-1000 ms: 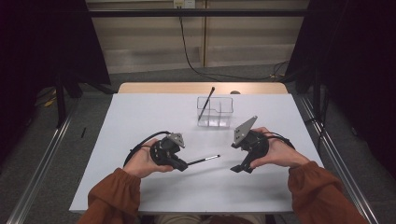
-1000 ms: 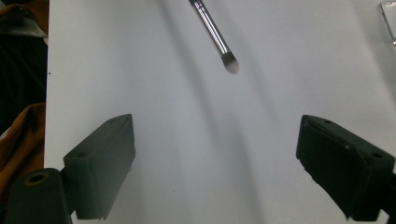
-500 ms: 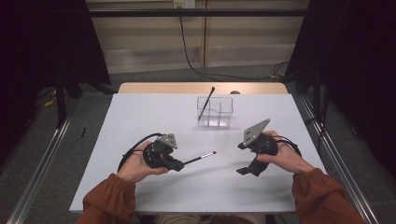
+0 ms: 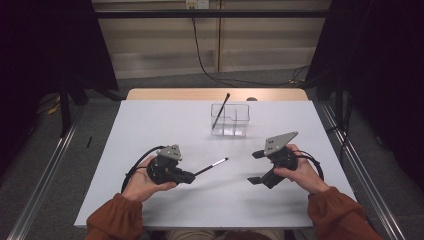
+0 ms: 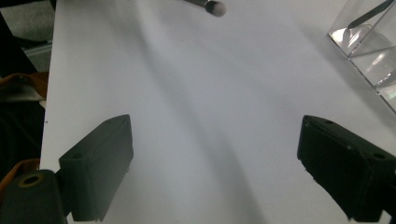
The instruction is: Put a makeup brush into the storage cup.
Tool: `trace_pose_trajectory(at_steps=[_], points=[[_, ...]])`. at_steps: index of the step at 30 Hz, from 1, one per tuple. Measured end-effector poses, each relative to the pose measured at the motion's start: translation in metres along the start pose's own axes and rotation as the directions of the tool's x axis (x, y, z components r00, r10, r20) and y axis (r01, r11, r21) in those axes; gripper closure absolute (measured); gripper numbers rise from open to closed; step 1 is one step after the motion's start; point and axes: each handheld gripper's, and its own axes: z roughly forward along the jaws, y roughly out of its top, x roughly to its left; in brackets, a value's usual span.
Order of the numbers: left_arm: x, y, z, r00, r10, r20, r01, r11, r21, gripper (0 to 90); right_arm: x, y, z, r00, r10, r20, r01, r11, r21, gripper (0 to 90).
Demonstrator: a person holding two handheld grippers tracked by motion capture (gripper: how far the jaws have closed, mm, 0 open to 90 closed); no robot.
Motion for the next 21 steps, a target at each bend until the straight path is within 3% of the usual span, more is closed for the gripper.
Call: trace_pose_trajectory(at_steps=[7,12,21], points=[[-0.005,-0.001,0.003,0.9998,0.006,0.017,-0.006,0.9993,-0.036,83.9,0.003,-0.003,-0.002,0.9991,0.041,-0.015,-0.042,0.996,-0.076,9.9],[-0.008,0.0,0.005,0.9998,0.002,0.022,-0.001,0.9982,-0.061,83.9,0.006,-0.004,-0.002,0.9985,0.054,0.004,-0.053,0.992,-0.118,8.8],[-0.013,0.003,0.003,0.9998,0.015,0.009,-0.014,0.9919,-0.126,83.9,0.009,-0.002,-0.001,0.9977,0.067,-0.009,-0.067,0.981,-0.181,6.3]])
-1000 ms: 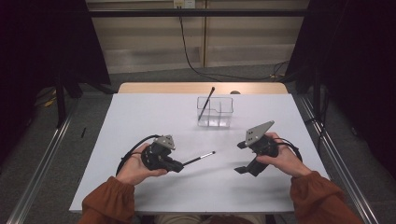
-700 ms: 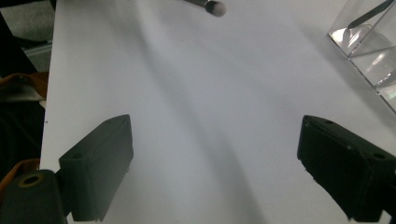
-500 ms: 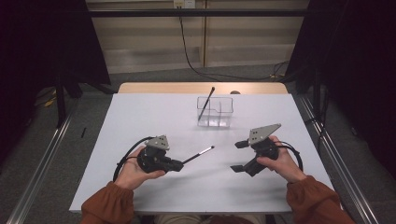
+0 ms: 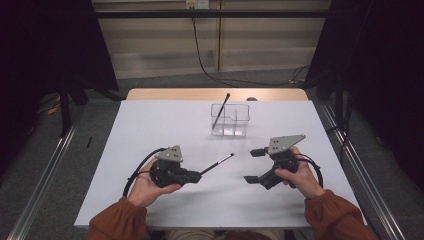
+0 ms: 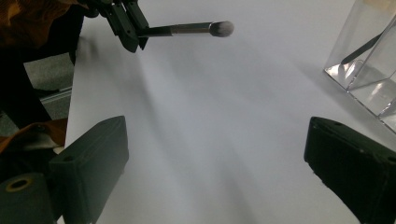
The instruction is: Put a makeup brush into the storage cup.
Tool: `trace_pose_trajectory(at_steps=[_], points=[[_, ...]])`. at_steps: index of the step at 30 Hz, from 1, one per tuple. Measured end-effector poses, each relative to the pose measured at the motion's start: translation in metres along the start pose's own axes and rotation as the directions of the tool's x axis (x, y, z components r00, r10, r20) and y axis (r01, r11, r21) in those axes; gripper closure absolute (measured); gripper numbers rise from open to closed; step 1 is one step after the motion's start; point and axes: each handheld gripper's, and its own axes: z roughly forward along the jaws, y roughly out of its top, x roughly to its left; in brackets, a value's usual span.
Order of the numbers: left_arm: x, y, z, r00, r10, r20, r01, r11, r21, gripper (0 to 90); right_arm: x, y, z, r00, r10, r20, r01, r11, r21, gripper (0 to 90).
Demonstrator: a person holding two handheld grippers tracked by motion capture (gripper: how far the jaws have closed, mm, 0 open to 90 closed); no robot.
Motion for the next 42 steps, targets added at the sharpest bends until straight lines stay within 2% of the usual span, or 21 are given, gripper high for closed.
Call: trace_pose_trajectory(at_steps=[3,5,9,12,14,16,22,24,29,31,33,36,42], points=[[0.0,0.001,-0.001,1.0,-0.006,-0.003,0.006,0.9996,-0.027,83.9,0.001,0.0,0.0,0.9999,0.007,0.011,-0.007,1.0,-0.03,6.1],[-0.001,0.001,-0.002,0.9997,-0.007,-0.025,0.007,0.9992,-0.039,83.9,0.0,0.001,0.0,0.9996,0.018,0.02,-0.017,0.998,-0.057,6.0],[-0.002,0.002,-0.002,0.9992,-0.007,-0.04,0.004,0.9979,-0.065,84.0,0.0,0.002,0.0,0.9987,0.036,0.035,-0.032,0.993,-0.115,1.7],[-0.003,0.003,0.0,0.9992,-0.006,-0.041,0.002,0.9956,-0.093,83.9,0.001,0.002,0.0,0.9982,0.044,0.041,-0.038,0.988,-0.149,1.8],[-0.003,0.003,0.0,0.9992,-0.013,-0.037,0.008,0.9916,-0.129,83.9,0.002,0.002,0.001,0.9983,0.047,0.035,-0.04,0.986,-0.163,2.5],[-0.004,0.003,0.001,0.9988,-0.019,-0.045,0.013,0.9902,-0.139,84.0,0.002,0.002,0.003,0.9981,0.043,0.044,-0.034,0.983,-0.18,3.3],[-0.005,0.002,0.003,0.9994,-0.005,-0.035,-0.002,0.9794,-0.202,83.9,0.002,0.004,0.007,0.9991,0.029,0.031,-0.021,0.97,-0.244,6.8],[-0.005,0.002,0.004,0.9994,-0.006,-0.035,-0.002,0.9766,-0.215,83.9,0.003,0.005,0.007,0.9991,0.009,0.043,0.003,0.968,-0.252,8.4],[-0.006,0.002,0.006,0.9995,0.013,-0.029,-0.02,0.9658,-0.258,83.9,0.004,0.007,0.008,0.9998,0.01,0.017,-0.005,0.964,-0.266,9.5],[-0.007,0.003,0.007,0.9995,0.022,-0.024,-0.027,0.9637,-0.265,83.9,0.006,0.009,0.008,0.9999,0.01,0.002,-0.009,0.962,-0.271,9.5],[-0.008,0.003,0.008,0.9994,0.027,-0.02,-0.032,0.962,-0.271,83.9,0.008,0.012,0.009,0.9999,0.014,0.008,-0.011,0.964,-0.266,9.5],[-0.009,0.003,0.01,0.9994,0.031,-0.016,-0.034,0.9568,-0.289,83.9,0.011,0.015,0.01,0.9996,0.016,-0.023,-0.022,0.955,-0.294,8.7],[-0.008,0.004,0.013,0.9995,0.028,-0.017,-0.032,0.9473,-0.319,83.9,0.016,0.026,0.01,0.9994,0.008,-0.035,-0.018,0.953,-0.303,12.3]])
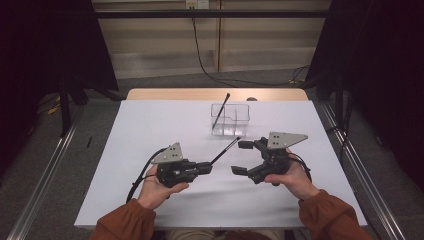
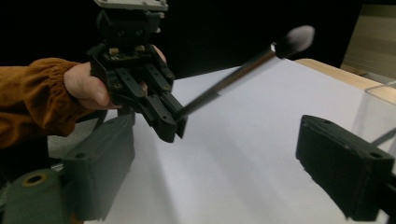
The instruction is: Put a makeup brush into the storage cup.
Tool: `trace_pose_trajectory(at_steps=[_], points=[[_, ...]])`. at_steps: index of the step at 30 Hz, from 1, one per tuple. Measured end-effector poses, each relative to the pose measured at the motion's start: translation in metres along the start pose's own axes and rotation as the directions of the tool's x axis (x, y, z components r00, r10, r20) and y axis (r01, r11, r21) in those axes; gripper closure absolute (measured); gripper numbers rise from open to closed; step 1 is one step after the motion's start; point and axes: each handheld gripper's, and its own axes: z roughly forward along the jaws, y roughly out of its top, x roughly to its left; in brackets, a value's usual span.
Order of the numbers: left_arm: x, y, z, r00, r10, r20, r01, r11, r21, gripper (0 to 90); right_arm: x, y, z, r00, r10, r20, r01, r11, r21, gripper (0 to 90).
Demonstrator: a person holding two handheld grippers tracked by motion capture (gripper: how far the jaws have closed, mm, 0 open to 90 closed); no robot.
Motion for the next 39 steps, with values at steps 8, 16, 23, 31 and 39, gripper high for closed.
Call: trace_pose_trajectory(at_steps=[8,16,23,31,39], points=[[-0.002,0.0,0.001,0.9997,0.022,-0.01,-0.022,0.9995,-0.023,83.9,-0.004,0.01,0.007,0.9993,0.037,-0.007,-0.037,0.999,-0.009,20.3],[-0.002,-0.003,0.005,0.9997,0.023,-0.005,-0.023,0.9995,-0.021,83.9,-0.009,0.009,0.011,0.9967,0.073,-0.036,-0.074,0.997,-0.017,38.3],[-0.003,-0.005,0.008,0.9995,0.027,0.015,-0.027,0.9996,-0.005,83.9,-0.013,0.007,0.01,0.993,0.101,-0.062,-0.102,0.995,-0.012,53.5],[-0.003,-0.007,0.012,0.9996,0.023,0.018,-0.023,0.9997,0.006,83.8,-0.014,0.007,0.009,0.9887,0.12,-0.09,-0.122,0.992,-0.016,66.8],[-0.005,-0.007,0.015,0.9987,0.039,0.033,-0.04,0.9991,0.014,83.8,-0.016,0.006,0.007,0.9796,0.153,-0.13,-0.16,0.986,-0.043,77.5]])
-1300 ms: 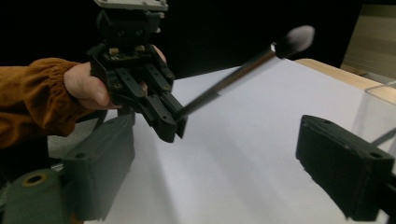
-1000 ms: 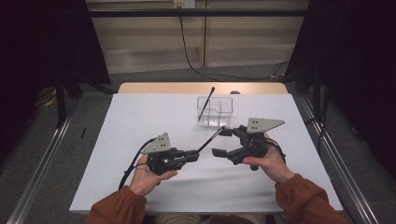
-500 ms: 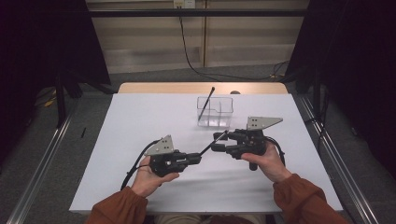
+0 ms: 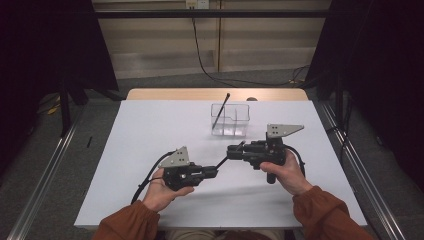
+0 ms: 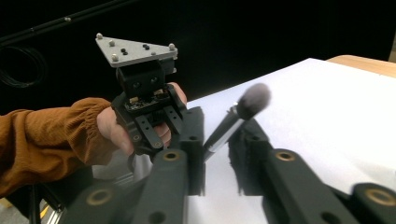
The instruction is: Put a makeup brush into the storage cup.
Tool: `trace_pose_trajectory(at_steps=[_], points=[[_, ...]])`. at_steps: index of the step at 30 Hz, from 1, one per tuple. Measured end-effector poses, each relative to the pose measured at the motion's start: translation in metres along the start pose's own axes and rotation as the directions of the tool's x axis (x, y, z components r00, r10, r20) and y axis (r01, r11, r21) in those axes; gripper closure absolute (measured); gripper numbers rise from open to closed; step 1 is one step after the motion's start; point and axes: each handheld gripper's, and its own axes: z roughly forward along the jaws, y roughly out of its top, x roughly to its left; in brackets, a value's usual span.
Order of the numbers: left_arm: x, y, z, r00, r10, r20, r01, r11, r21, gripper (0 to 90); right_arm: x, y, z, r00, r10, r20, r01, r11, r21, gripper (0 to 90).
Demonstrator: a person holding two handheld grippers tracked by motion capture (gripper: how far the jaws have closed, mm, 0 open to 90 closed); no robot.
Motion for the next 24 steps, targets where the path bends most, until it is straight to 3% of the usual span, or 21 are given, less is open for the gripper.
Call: trace_pose_trajectory(at_steps=[16,24], points=[[0.002,-0.0033,0.0029,0.9998,-0.014,-0.013,0.014,0.9999,0.006,80.0,0.0027,0.0005,0.0022,0.9989,0.024,-0.04,-0.023,1.0,0.017,84.0],[0.0015,-0.0029,0.0024,0.9993,-0.026,-0.025,0.026,0.9997,-0.002,69.8,0.0028,0.0017,-0.0003,0.9992,0.022,-0.034,-0.021,1.0,0.012,84.1]])
